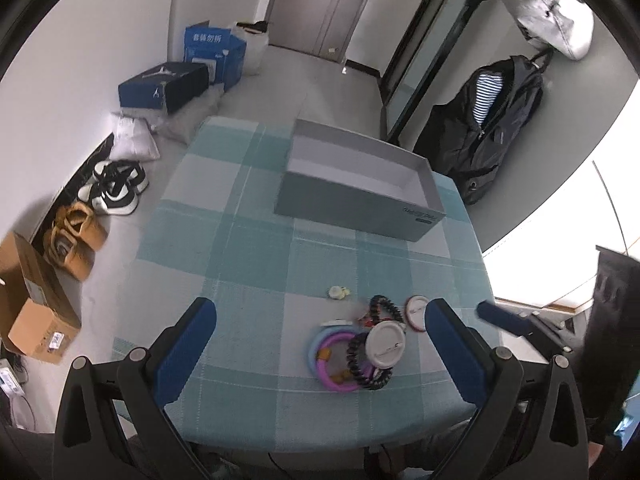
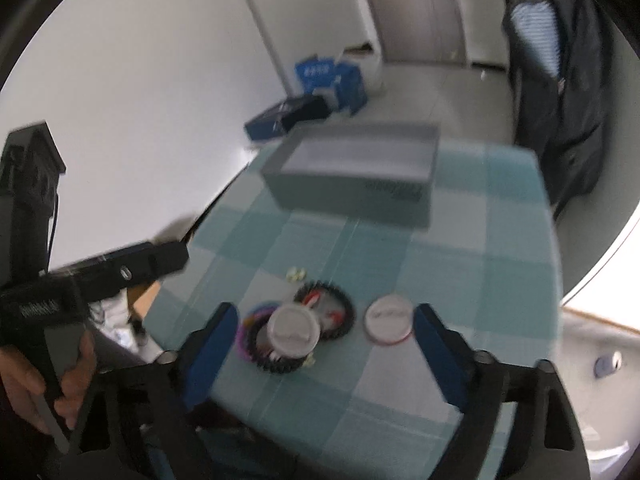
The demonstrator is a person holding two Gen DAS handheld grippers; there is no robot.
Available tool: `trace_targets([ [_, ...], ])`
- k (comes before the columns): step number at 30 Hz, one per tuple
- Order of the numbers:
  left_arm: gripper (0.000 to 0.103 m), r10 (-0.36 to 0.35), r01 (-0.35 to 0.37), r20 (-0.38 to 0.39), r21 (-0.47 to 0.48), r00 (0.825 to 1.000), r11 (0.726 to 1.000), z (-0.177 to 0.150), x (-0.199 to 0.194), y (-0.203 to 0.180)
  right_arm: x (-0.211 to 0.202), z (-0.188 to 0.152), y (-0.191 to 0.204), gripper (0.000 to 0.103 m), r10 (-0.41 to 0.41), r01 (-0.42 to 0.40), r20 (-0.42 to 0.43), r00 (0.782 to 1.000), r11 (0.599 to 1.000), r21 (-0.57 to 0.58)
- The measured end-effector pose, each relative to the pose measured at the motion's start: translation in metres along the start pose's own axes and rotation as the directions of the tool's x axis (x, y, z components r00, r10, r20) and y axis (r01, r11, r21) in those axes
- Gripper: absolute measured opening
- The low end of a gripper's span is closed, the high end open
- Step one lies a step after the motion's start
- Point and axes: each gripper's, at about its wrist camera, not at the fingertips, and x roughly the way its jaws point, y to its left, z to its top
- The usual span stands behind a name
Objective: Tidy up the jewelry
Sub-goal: 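Lower the right gripper onto the white round badge and close it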
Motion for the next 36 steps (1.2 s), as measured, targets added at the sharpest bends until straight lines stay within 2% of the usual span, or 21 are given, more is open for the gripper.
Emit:
trace_targets([
  [5,0.101,0.019,-0.021,-0.028,-0.056,0.999,0.998,0.002,0.003,0.022,0.022,-0.004,0.009,0.078,0.030,-0.031,-0.070,0.997,0.999,-0.009],
  [10,0.101,0.022,-0.030,-0.071,-0.115,0.997,0.993,0.000,0.011,0.040,0.039,-0.009,0.017,0.071,0.010,-0.014,-0.122,0.992,1.000,-0.025],
  [16,0.101,0.018,-0.028,-0.097,-0.108,0.995,0.994,-0.002,0.014,0.042,0.047,-0.008,0.025,0.063,-0.024,0.017,-0.145,0.989,0.999,-0.050],
  [23,0.101,0.011,-0.021,-0.106,-0.098,0.994,0.995,-0.003,0.012,0.045,0.055,-0.006,0.028,0.041,-0.056,0.049,-0.166,0.985,0.998,-0.046],
  [29,0.101,0.021,-0.033,-0.109,-0.106,0.994,0.994,-0.003,0.012,0.051,0.050,-0.004,0.025,0.040,-0.035,0.031,-0.152,0.988,0.999,-0.024],
  [36,0.101,0.029,-0.040,-0.117,-0.087,0.993,0.995,-0.004,0.016,0.046,0.028,0.003,0.019,0.040,0.005,-0.004,-0.083,0.997,1.000,0.014],
])
